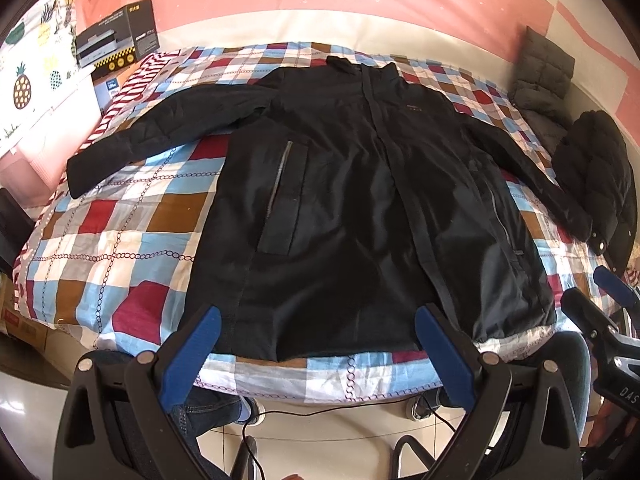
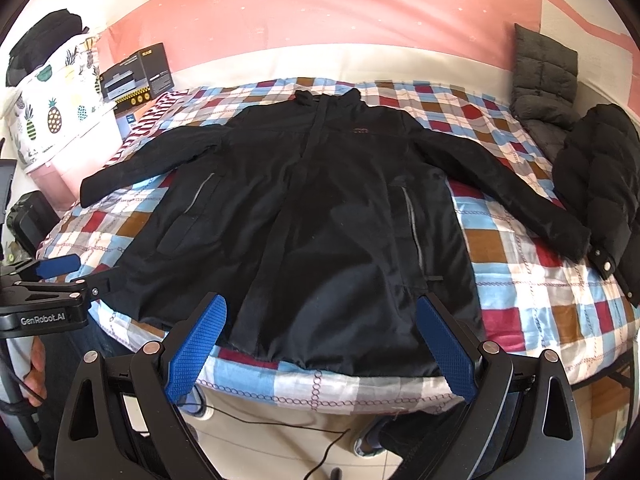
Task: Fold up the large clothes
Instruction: 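Grasp the black jacket sleeve with the left tool and fold it across the body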
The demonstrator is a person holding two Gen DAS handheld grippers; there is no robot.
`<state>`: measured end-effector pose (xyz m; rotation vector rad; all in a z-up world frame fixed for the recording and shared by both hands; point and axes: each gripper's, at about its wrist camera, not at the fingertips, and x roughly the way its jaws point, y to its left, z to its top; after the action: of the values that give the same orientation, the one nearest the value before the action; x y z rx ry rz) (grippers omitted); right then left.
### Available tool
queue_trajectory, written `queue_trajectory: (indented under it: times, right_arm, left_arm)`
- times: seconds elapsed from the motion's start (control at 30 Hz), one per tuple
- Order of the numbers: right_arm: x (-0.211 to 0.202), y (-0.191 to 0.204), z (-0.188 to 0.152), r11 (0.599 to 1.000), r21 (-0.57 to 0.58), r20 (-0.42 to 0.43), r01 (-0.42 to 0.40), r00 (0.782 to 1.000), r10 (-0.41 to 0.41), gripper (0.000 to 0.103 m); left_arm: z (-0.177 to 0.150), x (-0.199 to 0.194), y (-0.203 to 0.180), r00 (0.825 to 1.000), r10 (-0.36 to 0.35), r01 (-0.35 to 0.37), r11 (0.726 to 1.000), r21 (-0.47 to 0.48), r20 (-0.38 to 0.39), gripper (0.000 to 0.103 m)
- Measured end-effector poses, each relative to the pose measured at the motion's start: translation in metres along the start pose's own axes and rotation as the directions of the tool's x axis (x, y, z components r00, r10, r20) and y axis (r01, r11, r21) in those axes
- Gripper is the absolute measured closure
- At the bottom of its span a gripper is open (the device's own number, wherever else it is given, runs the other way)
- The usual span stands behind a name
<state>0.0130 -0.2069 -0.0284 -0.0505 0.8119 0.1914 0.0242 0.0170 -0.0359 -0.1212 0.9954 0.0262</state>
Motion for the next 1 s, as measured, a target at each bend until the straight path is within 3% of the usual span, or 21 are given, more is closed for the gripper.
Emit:
queue_trajectory:
  times: [0.33,0.57,0.83,0.93,1.0]
  right_arm:
    - [0.042,0.019,0.032,0.997,-0.048,-0.022,-0.065,0.998,0.064,0.007]
    - [0.082,0.037,0.060,0.993,-0.107,-0.035,-0.060,0.998,0.056,0.007]
    - [0.125,0.060,0.091,0.983,-0.182,-0.024,-0.033,0.999,0.029,0.007]
    - [0.139,0.071,0.102,0.977,-0.212,-0.015,-0.037,0.999,0.035,0.007]
    - [0.146,0.078,0.106,0.974,-0.222,-0.014,-0.048,0.999,0.046,0.007]
  left_arm:
    - [0.031,0.036,0.049,0.999,0.039,-0.038,0.996,-0.086,0.015,0.004]
    - [0.060,0.067,0.105,0.996,0.075,-0.065,0.978,-0.198,0.040,0.004]
    - [0.090,0.107,0.171,0.989,0.136,-0.114,0.946,-0.304,0.052,0.004]
    - [0.100,0.120,0.199,0.985,0.165,-0.134,0.924,-0.359,0.057,0.014]
    - [0.107,0.130,0.218,0.982,0.181,-0.143,0.908,-0.395,0.060,0.014]
